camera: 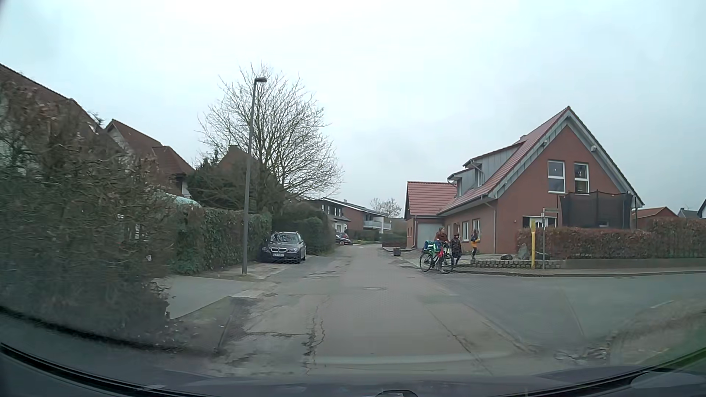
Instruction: Follow the waypoints while adhering to traffic rules and regulations
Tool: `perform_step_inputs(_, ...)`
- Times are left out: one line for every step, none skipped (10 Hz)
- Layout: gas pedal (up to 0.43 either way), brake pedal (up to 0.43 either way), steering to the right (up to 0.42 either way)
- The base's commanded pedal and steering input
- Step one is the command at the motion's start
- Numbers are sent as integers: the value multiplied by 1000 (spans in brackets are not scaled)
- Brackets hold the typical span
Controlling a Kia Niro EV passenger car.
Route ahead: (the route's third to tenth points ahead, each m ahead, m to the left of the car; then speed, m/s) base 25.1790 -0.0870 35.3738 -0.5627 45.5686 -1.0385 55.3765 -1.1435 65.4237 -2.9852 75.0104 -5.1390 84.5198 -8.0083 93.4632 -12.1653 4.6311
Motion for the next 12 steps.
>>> perform_step_inputs(150,0,10)
perform_step_inputs(157,0,10)
perform_step_inputs(157,0,10)
perform_step_inputs(157,0,9)
perform_step_inputs(157,0,9)
perform_step_inputs(157,0,10)
perform_step_inputs(157,0,9)
perform_step_inputs(157,0,9)
perform_step_inputs(157,0,9)
perform_step_inputs(157,0,10)
perform_step_inputs(157,0,10)
perform_step_inputs(157,0,12)
